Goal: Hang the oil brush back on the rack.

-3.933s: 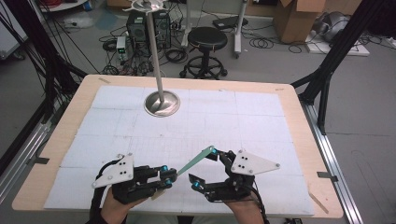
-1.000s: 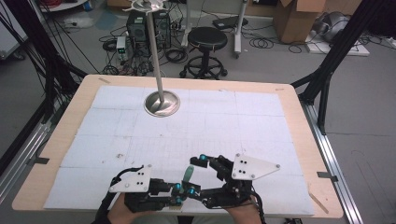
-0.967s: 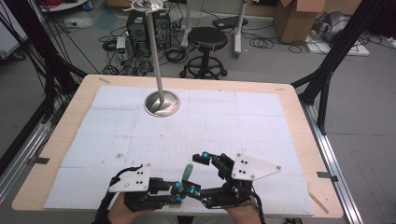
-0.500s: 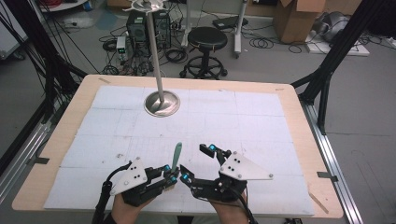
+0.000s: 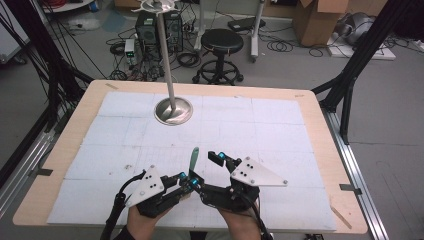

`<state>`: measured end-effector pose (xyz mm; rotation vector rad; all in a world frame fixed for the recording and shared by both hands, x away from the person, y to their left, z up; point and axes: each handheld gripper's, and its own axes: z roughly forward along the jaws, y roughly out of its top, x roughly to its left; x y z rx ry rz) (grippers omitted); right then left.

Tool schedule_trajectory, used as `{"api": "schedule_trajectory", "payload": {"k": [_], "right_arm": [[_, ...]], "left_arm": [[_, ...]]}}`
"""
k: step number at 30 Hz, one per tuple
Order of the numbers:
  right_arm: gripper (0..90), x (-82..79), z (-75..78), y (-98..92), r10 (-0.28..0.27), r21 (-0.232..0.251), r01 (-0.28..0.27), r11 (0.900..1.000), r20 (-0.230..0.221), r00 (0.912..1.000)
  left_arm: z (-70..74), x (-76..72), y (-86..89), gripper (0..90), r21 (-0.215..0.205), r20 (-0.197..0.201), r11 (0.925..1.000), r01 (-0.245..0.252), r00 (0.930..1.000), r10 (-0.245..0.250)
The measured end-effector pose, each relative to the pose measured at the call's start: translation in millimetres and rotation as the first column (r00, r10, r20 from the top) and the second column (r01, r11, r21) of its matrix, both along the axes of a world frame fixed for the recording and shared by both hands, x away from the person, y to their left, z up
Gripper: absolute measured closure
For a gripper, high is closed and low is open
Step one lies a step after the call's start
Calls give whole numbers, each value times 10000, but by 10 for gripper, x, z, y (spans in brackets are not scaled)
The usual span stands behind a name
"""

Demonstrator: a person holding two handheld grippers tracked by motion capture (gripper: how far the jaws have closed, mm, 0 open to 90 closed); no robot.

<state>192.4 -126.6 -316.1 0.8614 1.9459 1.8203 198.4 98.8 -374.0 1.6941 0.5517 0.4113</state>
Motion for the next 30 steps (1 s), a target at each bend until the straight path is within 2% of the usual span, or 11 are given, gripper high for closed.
{"api": "schedule_trajectory", "payload": {"k": [5,13,21,30], "right_arm": [[401,46,26,18,-9,367,17,9993,-224,9997],[553,66,41,75,-143,128,147,9998,-365,9992],[719,73,56,59,-190,288,203,9994,-444,9988],[747,72,57,47,-156,436,184,9989,-647,9978]], "left_arm": [[5,-8,-41,842,131,136,9998,-136,9998,134],[-4,-21,-105,842,323,201,9986,-423,9989,417],[-5,-37,-137,842,522,379,9964,-672,9971,652],[-8,-47,-156,841,555,442,9956,-758,9963,734]]}}
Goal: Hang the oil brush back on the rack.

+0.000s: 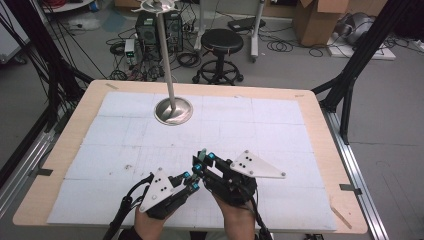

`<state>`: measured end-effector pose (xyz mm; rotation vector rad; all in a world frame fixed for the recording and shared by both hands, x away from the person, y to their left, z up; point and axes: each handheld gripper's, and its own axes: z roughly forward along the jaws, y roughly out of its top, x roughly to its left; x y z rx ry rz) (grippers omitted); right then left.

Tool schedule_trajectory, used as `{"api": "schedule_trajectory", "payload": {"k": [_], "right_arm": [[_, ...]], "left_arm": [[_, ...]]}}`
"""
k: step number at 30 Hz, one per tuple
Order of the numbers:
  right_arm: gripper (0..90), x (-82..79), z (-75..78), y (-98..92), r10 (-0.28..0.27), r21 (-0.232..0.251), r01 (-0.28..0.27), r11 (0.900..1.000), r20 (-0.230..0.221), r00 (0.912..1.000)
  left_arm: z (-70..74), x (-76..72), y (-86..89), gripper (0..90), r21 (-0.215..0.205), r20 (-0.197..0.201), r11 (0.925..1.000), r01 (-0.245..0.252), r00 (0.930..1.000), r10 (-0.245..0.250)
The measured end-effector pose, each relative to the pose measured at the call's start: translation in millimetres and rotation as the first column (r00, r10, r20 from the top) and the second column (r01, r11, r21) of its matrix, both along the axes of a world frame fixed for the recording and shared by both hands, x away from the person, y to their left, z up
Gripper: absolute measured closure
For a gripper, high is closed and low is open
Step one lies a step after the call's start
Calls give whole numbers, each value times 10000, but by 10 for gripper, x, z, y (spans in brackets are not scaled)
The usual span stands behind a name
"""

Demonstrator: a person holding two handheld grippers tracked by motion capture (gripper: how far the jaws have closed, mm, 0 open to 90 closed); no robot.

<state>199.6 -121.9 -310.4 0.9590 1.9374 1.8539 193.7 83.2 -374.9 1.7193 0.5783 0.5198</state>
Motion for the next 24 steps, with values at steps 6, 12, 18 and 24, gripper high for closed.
{"api": "schedule_trajectory", "payload": {"k": [6,12,18,24], "right_arm": [[755,-7,6,-13,153,-34,-152,9999,41,9999],[755,2,29,-70,646,-117,-644,9979,187,9977],[755,14,63,-150,1741,-260,-1730,9846,446,9837],[755,42,99,-233,3240,-134,-3243,9459,949,9413]], "left_arm": [[6,36,19,813,-356,-516,9973,638,9965,-655],[-8,156,128,580,-1112,-1412,9643,2404,9566,-2548],[-27,208,272,517,-1639,-1725,9134,3726,9008,-3984],[-1,216,393,510,-2028,-1583,8651,4587,8565,-4913]]}}
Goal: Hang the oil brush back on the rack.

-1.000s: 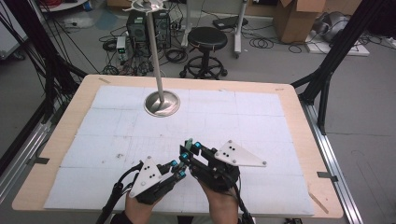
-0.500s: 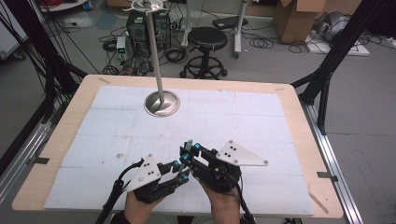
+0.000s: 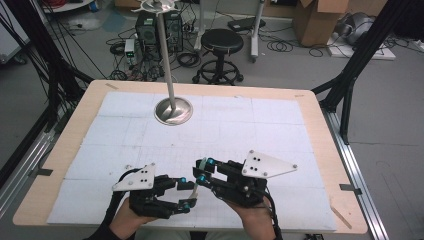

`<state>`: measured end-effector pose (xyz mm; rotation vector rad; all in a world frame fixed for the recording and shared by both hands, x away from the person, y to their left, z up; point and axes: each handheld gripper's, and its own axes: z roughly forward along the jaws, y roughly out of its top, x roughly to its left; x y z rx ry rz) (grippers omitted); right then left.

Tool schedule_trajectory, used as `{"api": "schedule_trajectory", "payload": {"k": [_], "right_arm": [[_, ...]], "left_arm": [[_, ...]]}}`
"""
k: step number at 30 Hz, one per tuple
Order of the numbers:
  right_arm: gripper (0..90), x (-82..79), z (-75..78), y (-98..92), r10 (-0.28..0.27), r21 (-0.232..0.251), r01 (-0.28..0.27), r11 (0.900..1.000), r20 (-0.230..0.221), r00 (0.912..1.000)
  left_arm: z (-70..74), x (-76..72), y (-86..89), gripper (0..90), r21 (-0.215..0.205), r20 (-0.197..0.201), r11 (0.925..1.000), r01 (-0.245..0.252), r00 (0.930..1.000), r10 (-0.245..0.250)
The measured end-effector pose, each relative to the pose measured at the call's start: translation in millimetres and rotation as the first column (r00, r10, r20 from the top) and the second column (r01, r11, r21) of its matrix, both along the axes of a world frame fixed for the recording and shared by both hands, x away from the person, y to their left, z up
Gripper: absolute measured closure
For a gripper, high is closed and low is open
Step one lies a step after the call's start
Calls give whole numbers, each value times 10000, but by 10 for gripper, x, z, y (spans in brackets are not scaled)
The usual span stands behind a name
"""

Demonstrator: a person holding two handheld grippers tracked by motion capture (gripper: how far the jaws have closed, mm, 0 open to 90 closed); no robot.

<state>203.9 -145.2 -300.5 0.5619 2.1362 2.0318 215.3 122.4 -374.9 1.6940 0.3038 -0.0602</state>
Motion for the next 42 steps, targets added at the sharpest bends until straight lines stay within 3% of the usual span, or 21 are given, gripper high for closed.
{"api": "schedule_trajectory", "payload": {"k": [2,4,6,10,13,22,29,37,42], "right_arm": [[755,25,-1,-25,714,204,-714,9972,-12,9974],[754,51,-12,-49,1509,430,-1507,9876,-11,9885],[755,73,-28,-66,1957,610,-1951,9789,-49,9806],[754,115,-74,-88,2806,1006,-2778,9554,-143,9597],[754,128,-98,-78,3231,1003,-3208,9418,-74,9463],[754,134,-120,15,4047,746,-4054,9111,239,9141],[752,165,-135,51,4576,914,-4597,8834,441,8881],[752,185,-164,58,4804,1112,-4822,8690,445,8759],[752,190,-179,64,4822,1138,-4838,8677,429,8750]], "left_arm": [[10,-4,20,509,-222,-41,9995,234,9997,-235],[15,-8,24,511,-371,-86,9981,492,9987,-495],[16,-10,22,518,-463,-168,9947,916,9956,-924],[20,-20,14,521,-529,-176,9906,1260,9917,-1270],[23,-30,1,521,-568,-127,9882,1426,9896,-1435],[25,-54,-37,526,-608,-46,9824,1769,9841,-1775],[24,-78,-51,621,-513,151,9768,2079,9781,-2074],[26,-93,-49,721,-563,331,9726,2254,9741,-2239],[27,-99,-45,770,-509,447,9731,2247,9739,-2225]]}}
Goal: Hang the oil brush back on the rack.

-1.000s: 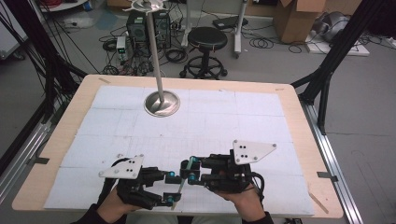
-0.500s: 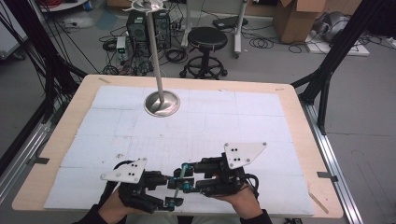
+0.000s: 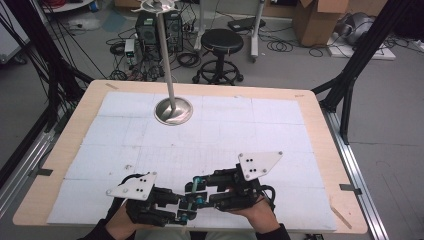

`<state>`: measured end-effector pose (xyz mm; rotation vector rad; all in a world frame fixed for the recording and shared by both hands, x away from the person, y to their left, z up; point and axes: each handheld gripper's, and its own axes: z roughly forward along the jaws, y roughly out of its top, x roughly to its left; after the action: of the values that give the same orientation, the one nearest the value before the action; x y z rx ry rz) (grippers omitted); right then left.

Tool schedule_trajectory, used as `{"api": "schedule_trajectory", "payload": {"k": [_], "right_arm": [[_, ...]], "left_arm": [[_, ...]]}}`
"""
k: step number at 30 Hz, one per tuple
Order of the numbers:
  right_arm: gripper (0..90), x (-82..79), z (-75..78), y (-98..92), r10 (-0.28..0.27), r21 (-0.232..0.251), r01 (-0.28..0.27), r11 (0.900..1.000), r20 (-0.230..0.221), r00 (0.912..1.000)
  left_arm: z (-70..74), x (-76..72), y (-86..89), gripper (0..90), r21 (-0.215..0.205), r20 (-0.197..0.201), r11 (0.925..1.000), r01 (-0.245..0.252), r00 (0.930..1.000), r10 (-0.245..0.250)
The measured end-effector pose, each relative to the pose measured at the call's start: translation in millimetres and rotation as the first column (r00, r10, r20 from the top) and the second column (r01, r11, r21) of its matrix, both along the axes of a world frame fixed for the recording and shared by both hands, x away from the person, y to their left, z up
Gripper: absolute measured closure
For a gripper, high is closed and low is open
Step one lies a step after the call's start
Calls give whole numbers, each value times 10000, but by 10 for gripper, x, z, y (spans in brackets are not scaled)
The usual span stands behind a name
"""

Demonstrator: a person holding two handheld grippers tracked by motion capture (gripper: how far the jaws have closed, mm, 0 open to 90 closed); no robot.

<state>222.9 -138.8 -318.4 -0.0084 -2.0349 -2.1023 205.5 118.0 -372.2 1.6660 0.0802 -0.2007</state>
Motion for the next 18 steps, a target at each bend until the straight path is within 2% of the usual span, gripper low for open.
{"api": "schedule_trajectory", "payload": {"k": [6,11,12,14,16,17,18], "right_arm": [[752,11,-14,10,-23,25,23,10000,-44,10000],[741,15,-19,7,-154,28,154,9999,-134,9998],[702,15,-19,6,-257,54,258,9997,-174,9995],[517,17,-19,-1,-811,135,819,9966,-492,9955],[405,23,-18,-11,-1525,-19,1528,9883,-777,9852],[356,22,-17,-11,-1908,-102,1906,9816,-821,9782],[309,16,-12,-12,-2374,-259,2360,9714,-876,9675]], "left_arm": [[-1,-5,4,808,90,157,10000,-26,9999,25],[5,-4,19,810,128,244,9992,-373,9990,370],[8,0,24,811,159,265,9984,-541,9982,537],[12,13,44,811,225,250,9942,-1048,9942,1042],[15,27,69,811,240,234,9858,-1661,9859,1656],[16,37,84,811,237,225,9797,-1990,9798,1985],[18,48,100,810,243,225,9720,-2337,9722,2332]]}}
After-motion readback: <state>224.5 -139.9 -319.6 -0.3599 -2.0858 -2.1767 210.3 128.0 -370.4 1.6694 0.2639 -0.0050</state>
